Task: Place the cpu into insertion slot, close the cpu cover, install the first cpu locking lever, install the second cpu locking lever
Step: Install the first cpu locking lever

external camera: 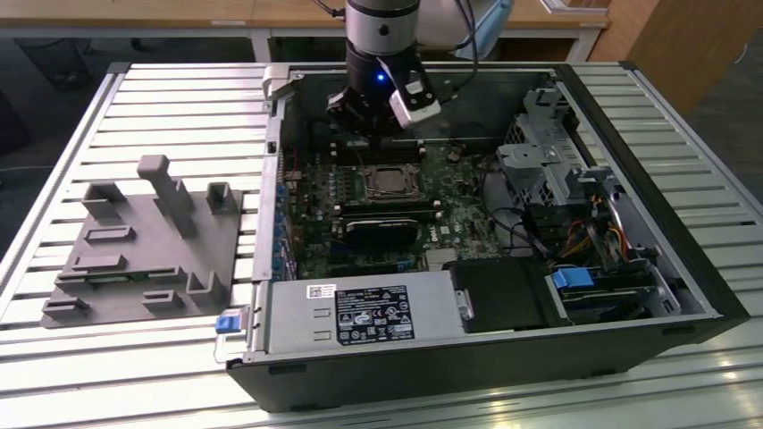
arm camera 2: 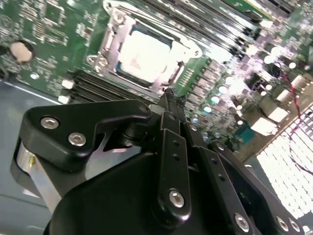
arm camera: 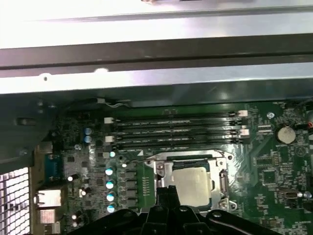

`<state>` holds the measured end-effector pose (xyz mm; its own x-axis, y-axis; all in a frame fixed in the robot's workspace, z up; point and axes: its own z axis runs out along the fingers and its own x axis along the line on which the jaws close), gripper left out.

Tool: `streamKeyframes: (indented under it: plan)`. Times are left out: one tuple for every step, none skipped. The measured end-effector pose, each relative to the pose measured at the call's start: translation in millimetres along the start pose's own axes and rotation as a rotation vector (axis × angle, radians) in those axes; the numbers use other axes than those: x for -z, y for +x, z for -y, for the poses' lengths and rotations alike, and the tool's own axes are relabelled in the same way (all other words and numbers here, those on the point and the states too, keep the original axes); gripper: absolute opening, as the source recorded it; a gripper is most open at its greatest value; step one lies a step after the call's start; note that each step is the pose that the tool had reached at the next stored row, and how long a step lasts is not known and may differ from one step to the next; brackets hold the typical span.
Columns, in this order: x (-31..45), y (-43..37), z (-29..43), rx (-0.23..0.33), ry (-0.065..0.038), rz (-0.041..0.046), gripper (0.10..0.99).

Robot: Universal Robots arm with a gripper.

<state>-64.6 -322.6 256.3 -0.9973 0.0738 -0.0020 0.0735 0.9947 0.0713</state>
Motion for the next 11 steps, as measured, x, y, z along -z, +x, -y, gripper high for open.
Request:
streamKeyframes:
  plan:
    - [-0.1,2.6,0.2,0.001,0.0,0.0001,0.106]
    - [-0.3,5.4,0.3,0.001,-0.001,0.0002,0.106]
    - [-0.5,7.3,0.1,0.001,-0.001,0.0005,0.106]
    - [-0.5,8.8,0.0,0.001,-0.001,0.0005,0.106]
    - [-0.6,9.7,0.0,0.001,-0.001,0.0006,0.106]
    - [-0.6,10.9,-0.1,0.001,-0.001,0.0003,0.106]
    - [-0.8,12.9,-0.2,0.001,-0.001,0.0008,0.106]
    - [-1.1,15.3,-0.3,0.001,-0.001,0.0015,0.106]
    - [-1.6,18.3,-0.4,0.001,-0.001,0.0024,0.106]
    - [-2.1,20.9,-0.5,0.001,-0.001,0.0034,0.106]
    - [-2.7,22.9,-0.8,0.002,-0.001,0.0041,0.106]
